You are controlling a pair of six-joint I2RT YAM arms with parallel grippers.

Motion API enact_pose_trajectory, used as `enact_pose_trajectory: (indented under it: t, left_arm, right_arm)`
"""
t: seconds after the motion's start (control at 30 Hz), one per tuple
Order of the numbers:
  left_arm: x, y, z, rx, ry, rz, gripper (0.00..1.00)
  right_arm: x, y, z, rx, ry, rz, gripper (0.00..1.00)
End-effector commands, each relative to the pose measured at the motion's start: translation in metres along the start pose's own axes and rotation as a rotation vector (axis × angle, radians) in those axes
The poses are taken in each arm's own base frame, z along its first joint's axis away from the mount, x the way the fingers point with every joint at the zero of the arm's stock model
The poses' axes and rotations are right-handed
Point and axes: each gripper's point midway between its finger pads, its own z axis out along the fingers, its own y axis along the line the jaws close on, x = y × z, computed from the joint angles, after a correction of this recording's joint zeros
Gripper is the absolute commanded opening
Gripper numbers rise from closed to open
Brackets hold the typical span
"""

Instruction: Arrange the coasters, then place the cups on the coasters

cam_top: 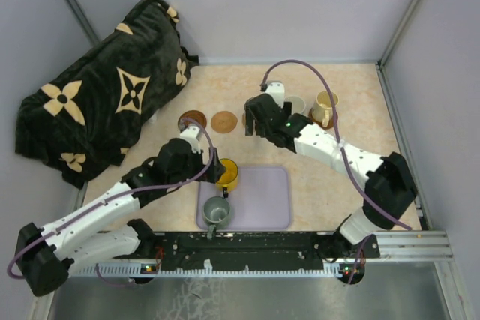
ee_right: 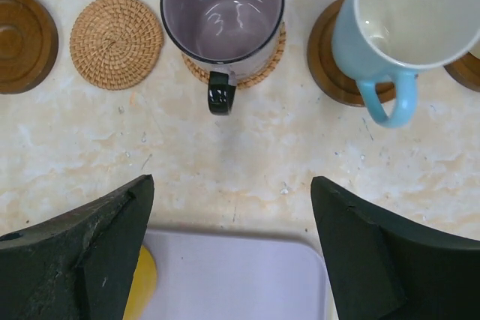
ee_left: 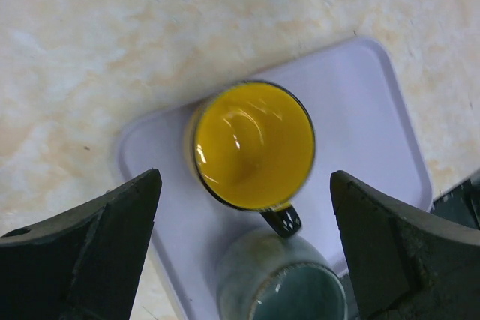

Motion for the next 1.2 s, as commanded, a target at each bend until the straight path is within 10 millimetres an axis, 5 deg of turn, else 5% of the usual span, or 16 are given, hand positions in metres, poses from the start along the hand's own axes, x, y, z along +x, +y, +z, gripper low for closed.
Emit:
enact_pose_trajectory:
  t: [0.0,0.3,0.77,1.17]
  left_arm:
    - [0.029,-0.018,-0.008,-0.007,0.099,0.007,1.00]
    - [0.052,-0.028,0.003,-0.029,0.178,-0.010,1.00]
    - [0.091,-0.039,0.031,-0.062,0.264,0.029,0.99]
    - [0.092,-0.023,0.038,-0.148,0.242,0.052,0.67]
  right_arm:
    - [-0.021,-0.015,-0.034,-0.008,-0.091,0.087,0.86]
    - [-0.018,-0.037,-0.064,-0.027,-0.136,0.132,0.86]
    - [-0.004,-0.053,-0.078,-0.039,-0.143,0.149,0.86]
    - [0.008,-0.051,-0.076,-0.069,-0.131,0.160,0.86]
